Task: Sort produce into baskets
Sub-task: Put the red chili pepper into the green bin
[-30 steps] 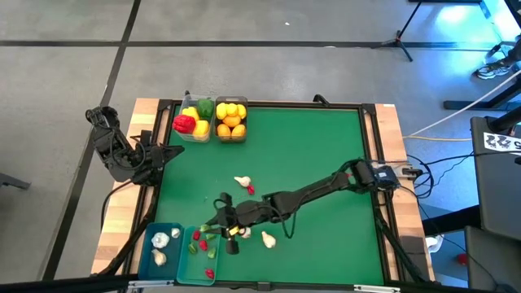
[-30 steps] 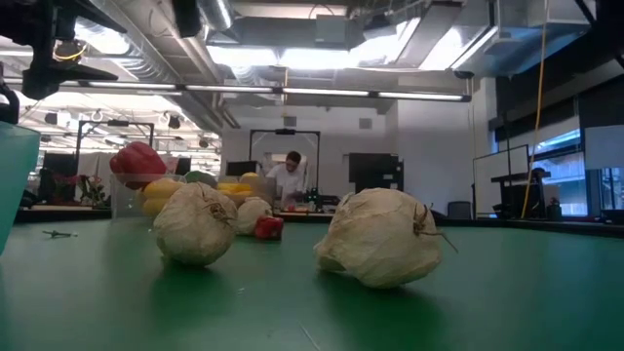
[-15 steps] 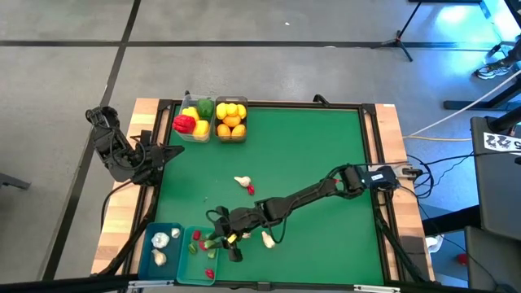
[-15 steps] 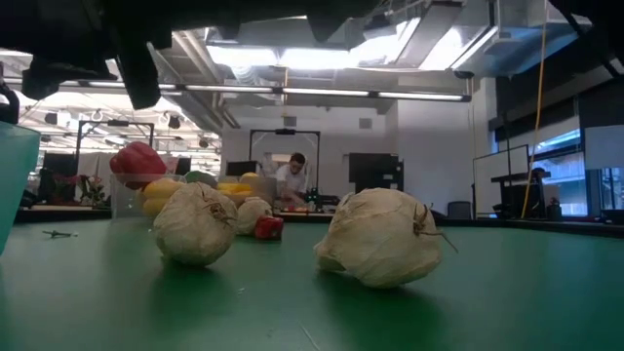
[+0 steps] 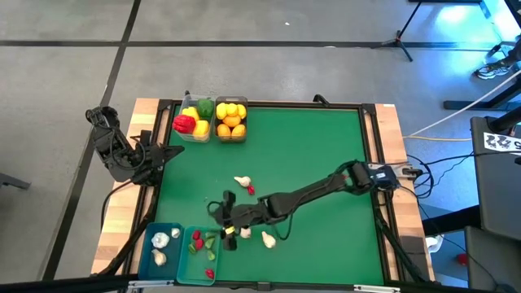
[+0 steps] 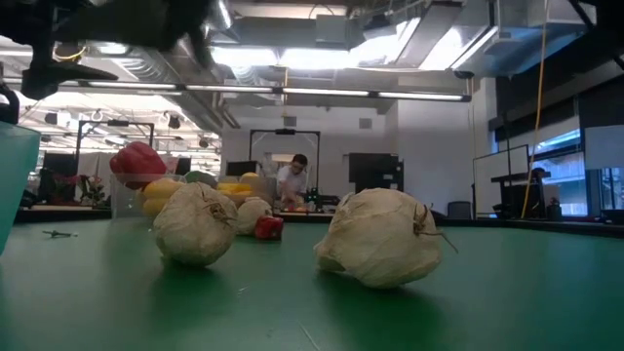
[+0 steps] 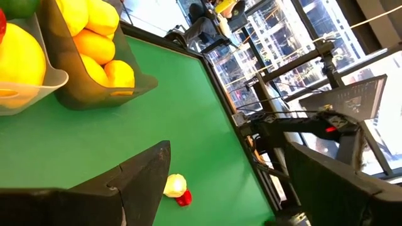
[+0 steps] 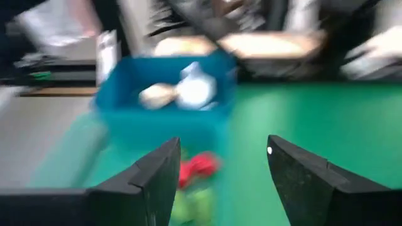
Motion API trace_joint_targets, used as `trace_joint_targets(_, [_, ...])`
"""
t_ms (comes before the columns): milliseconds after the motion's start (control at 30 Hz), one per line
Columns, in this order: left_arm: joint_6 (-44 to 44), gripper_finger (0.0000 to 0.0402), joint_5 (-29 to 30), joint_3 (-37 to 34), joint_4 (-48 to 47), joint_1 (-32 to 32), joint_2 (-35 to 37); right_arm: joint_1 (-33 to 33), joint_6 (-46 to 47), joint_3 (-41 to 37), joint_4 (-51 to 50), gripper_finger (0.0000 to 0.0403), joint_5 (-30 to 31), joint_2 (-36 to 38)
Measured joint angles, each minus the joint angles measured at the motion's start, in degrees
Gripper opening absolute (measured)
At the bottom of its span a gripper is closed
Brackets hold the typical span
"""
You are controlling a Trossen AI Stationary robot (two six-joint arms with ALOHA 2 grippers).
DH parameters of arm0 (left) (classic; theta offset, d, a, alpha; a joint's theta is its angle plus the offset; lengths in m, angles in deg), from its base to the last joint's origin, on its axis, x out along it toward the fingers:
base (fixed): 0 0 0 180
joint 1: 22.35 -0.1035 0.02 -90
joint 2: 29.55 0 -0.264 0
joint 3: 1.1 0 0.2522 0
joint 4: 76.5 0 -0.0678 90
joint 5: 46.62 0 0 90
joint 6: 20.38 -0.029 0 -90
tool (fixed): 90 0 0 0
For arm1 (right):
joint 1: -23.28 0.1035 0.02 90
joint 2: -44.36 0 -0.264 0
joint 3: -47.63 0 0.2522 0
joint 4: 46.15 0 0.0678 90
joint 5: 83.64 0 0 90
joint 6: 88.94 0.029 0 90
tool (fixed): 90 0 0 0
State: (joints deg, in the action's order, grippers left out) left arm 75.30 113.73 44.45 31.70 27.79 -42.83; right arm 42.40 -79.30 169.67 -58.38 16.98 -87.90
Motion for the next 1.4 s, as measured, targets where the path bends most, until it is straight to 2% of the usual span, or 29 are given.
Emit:
trace_joint_targets(100, [0.0, 0.0306, 0.0, 0.0, 0.0, 0.0, 0.0, -0.2, -5.3, 0.0, -2.7, 0.0232, 5.5, 3.3])
trace_joint_targets(233, [0.3, 0.0306, 0.0, 0.0, 0.1, 0.0, 0.0, -1.4, -8.6, 0.0, -9.1, 0.0232, 6.3, 7.6])
trace_joint_targets(367, [0.4, 0.0306, 0.0, 0.0, 0.1, 0.0, 0.0, -2.0, -8.4, -2.8, -18.1, 0.0232, 10.6, 12.2])
trace_joint_targets(433, [0.1, 0.0306, 0.0, 0.0, 0.0, 0.0, 0.0, -2.1, -8.3, -7.7, -19.1, 0.0232, 13.6, 14.8])
trace_joint_targets(533, [0.1, 0.0306, 0.0, 0.0, 0.0, 0.0, 0.0, -2.0, -4.3, -18.4, -15.0, 0.0232, 16.8, 20.0])
trace_joint_targets(700, [-1.1, 0.0306, 0.0, 0.0, 0.0, 0.0, 0.0, -1.9, 5.2, -39.3, 3.1, 0.0232, 22.4, 27.9])
trace_joint_targets(767, [-1.1, 0.0306, 0.7, 0.0, 0.0, 0.0, 0.0, -1.9, 6.8, -44.5, 10.6, 0.0232, 22.9, 27.9])
trace_joint_targets(833, [-1.1, 0.0306, 0.9, 0.0, 0.0, 0.0, 0.0, -1.9, 9.3, -47.2, 13.4, 0.0232, 23.1, 27.0])
trace_joint_targets(933, [-1.1, 0.0306, 1.1, 0.0, -0.1, 0.0, 0.0, -1.9, 15.2, -48.5, 12.6, 0.0232, 24.2, 23.6])
trace_joint_targets(1133, [-1.5, 0.0306, 1.5, 0.0, -0.1, 0.0, 0.0, -1.9, 16.1, -48.1, 22.8, 0.0232, 24.9, 17.4])
trace_joint_targets(1300, [-1.5, 0.0306, 1.6, 0.0, -0.1, 0.0, 0.0, -2.0, 17.7, -48.3, 24.0, 0.0232, 27.5, 14.7])
trace_joint_targets(1400, [-1.5, 0.0306, 1.5, 0.0, -0.1, 0.0, 0.0, -2.4, 18.6, -48.3, 24.2, 0.0232, 26.7, 13.8])
